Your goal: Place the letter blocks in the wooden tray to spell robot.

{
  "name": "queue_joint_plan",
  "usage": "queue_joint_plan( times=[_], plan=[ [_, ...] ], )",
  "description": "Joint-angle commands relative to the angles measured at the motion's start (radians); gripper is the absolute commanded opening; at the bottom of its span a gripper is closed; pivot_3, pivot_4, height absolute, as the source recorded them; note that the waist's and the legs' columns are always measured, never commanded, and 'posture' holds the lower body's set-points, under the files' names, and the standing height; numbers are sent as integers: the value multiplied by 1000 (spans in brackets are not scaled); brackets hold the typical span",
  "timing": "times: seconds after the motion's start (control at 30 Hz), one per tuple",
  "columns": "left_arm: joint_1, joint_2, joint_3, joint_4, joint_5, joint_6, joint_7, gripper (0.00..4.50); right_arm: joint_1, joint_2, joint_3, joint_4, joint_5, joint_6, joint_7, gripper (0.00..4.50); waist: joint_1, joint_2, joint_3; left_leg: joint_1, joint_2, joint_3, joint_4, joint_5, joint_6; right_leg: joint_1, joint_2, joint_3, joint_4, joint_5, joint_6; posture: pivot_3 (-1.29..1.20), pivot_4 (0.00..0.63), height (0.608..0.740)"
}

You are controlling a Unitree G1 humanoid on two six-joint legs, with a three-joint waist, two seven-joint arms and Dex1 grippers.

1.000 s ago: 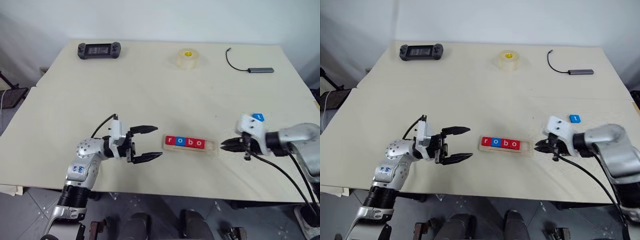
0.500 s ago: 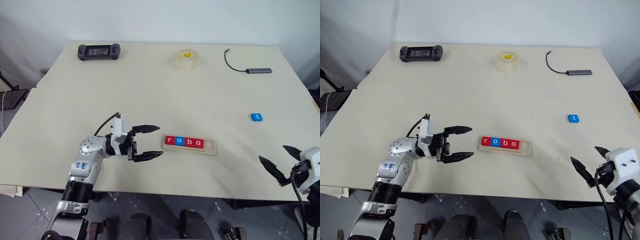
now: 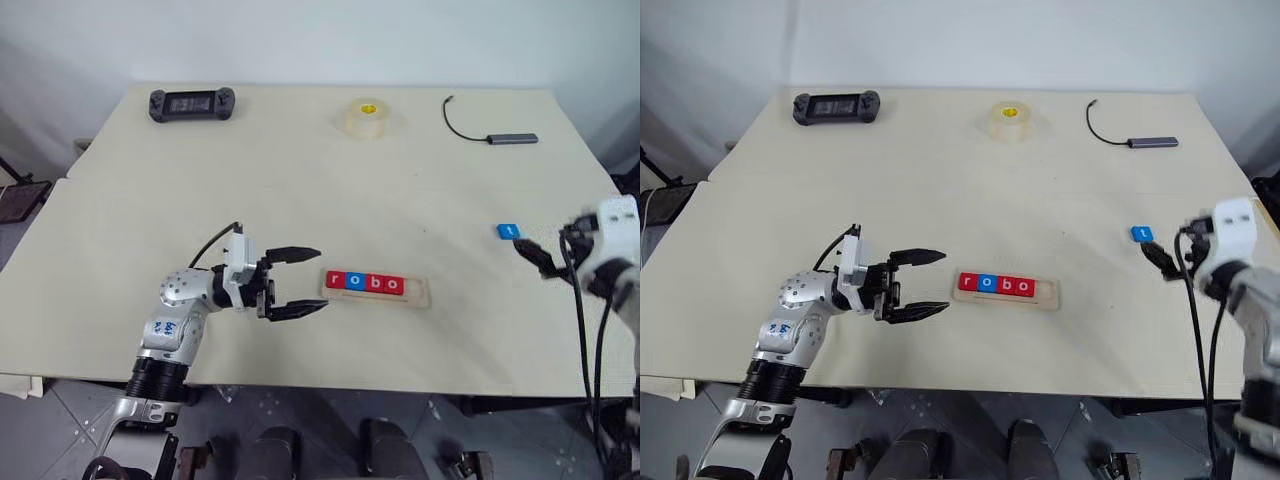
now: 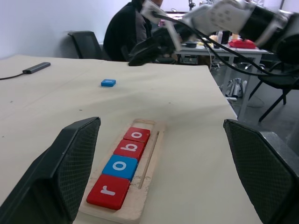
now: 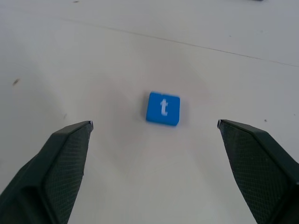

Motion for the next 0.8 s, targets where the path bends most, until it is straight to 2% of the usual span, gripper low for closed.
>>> queue_joint_plan(
  times=[0.03,0.1,0.3,0.4,0.53,0.63,0.73,0.8],
  plan=[
    [8,0,7,-33,-3,-9,11,4500,-143,-14,86,223,-74,-18,-50,4481,0,0,0,0,0,0,0,0,0,0,0,0,0,0,0,0,150,740],
    [12,-2,7,-40,-3,-8,19,4500,-227,-7,135,360,-115,-65,-69,4481,3,0,0,-1,-1,-1,0,0,0,-1,-1,-1,0,0,0,0,150,740],
    [18,-1,8,-53,-4,-8,33,4500,-392,35,161,670,-145,-188,-107,4481,-2,0,0,-3,-2,0,-1,0,1,-2,-1,-1,0,0,0,0,150,740],
    [21,2,12,-61,-6,-8,41,4500,-408,42,192,715,-157,-220,-76,3877,-2,0,0,-3,-1,0,-2,0,1,-2,0,-2,0,0,0,0,150,740],
    [26,7,14,-66,-7,-8,45,4500,-401,47,202,703,-147,-211,-50,2625,-2,0,0,-3,-1,0,-1,0,1,-1,0,-2,0,0,0,0,150,740],
    [29,7,12,-69,-8,-5,47,4500,-385,41,197,686,-144,-210,-59,1520,-1,0,0,-3,-1,0,-1,0,1,-1,0,-2,0,0,0,0,150,740],
    [29,7,9,-73,-11,-1,44,4500,-356,31,178,622,-135,-189,-76,1465,-1,0,0,-3,-1,-1,0,0,1,-1,0,-2,0,0,0,0,150,740],
    [30,8,8,-74,-12,0,41,4500,-296,25,151,470,-110,-109,-87,1465,1,0,0,-3,-1,-1,-1,0,1,-1,0,-2,1,0,0,0,150,740]
  ],
)
